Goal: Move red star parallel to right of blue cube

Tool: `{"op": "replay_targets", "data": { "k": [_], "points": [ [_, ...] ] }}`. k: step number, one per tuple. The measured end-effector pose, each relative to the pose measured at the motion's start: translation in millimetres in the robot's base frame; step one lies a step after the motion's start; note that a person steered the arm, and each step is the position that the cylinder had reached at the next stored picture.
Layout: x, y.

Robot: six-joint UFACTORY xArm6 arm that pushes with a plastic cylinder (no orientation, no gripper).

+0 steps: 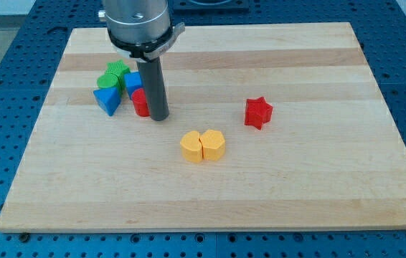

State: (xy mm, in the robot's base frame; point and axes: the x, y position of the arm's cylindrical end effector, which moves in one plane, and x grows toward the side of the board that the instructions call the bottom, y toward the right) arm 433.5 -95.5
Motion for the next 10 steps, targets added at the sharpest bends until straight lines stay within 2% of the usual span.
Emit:
{"op": "replay_targets", "data": {
  "k": [2,3,5,6,7,8,9,10],
  "points": [
    [-10,-20],
    [-12,8],
    [-53,133],
    [-37,201],
    [7,235],
    [47,233],
    [28,191],
    [-34,155]
  ]
}}
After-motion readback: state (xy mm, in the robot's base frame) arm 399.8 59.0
